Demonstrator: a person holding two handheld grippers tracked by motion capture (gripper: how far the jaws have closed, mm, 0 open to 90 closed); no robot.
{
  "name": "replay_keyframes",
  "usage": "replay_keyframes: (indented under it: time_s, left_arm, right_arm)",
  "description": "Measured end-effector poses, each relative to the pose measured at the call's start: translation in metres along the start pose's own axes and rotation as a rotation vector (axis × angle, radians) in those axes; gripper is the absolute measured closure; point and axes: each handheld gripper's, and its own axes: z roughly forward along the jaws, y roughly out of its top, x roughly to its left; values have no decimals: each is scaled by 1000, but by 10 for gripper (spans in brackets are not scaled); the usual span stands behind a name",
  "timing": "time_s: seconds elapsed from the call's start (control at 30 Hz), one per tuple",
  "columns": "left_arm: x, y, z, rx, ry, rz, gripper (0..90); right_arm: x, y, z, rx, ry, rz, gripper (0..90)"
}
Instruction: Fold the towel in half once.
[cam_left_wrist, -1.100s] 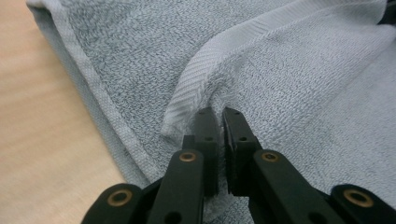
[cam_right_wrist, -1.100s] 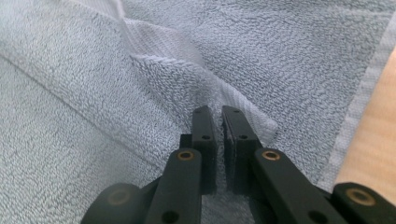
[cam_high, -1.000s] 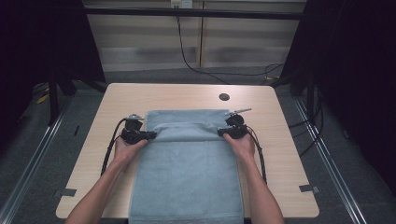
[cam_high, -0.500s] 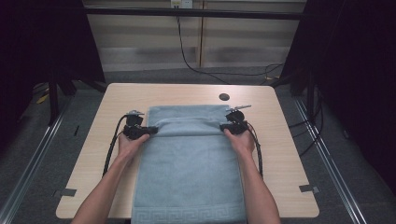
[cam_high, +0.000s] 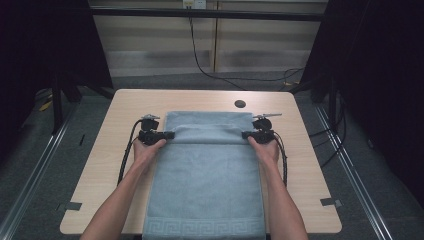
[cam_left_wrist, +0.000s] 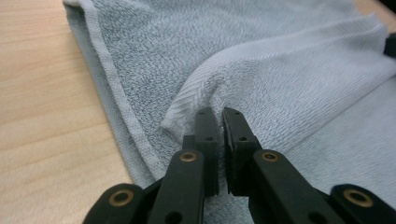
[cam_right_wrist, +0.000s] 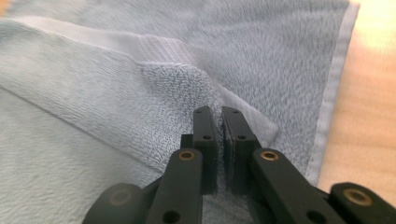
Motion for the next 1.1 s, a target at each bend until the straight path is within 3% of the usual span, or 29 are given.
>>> replay_keyframes:
  time_s: [0.1, 0.2, 0.23, 0.3, 0.37, 0.47, 0.53, 0.63, 0.77, 0.9, 1.0, 1.03, 1.1]
  left_arm:
    - [-6, 7, -14, -39, -21, 12, 858]
    - [-10, 16, -28, -79, -34, 21, 858]
    - [-15, 26, -45, -123, -44, 37, 858]
    - [-19, 37, -62, -158, -57, 53, 858]
    - [-23, 45, -79, -214, -85, 43, 857]
    - [-34, 56, -99, -255, -89, 90, 858]
    - [-38, 59, -105, -272, -97, 97, 858]
    - [-55, 66, -130, -307, -86, 156, 857]
    - [-70, 61, -159, -345, -116, 206, 857]
    - [-87, 52, -180, -346, -141, 249, 857]
    - [-99, 32, -189, -321, -162, 332, 854]
    - [-101, 23, -190, -306, -155, 342, 853]
    - [-98, 7, -193, -293, -181, 321, 853]
  right_arm:
    - [0, 11, -15, -72, 38, 9, 857]
    - [8, 28, -35, -133, 51, -32, 856]
    - [11, 33, -43, -158, 59, -39, 857]
    - [17, 45, -60, -207, 78, -56, 857]
    - [22, 55, -80, -269, 122, -51, 856]
    - [32, 68, -106, -313, 133, -90, 856]
    - [40, 74, -122, -327, 124, -121, 856]
    - [49, 78, -143, -354, 137, -159, 856]
    - [62, 73, -171, -351, 166, -244, 856]
    - [74, 60, -195, -340, 179, -300, 856]
    - [82, 43, -204, -310, 181, -341, 856]
    - [85, 36, -206, -300, 185, -354, 856]
    - [89, 21, -208, -266, 188, -388, 855]
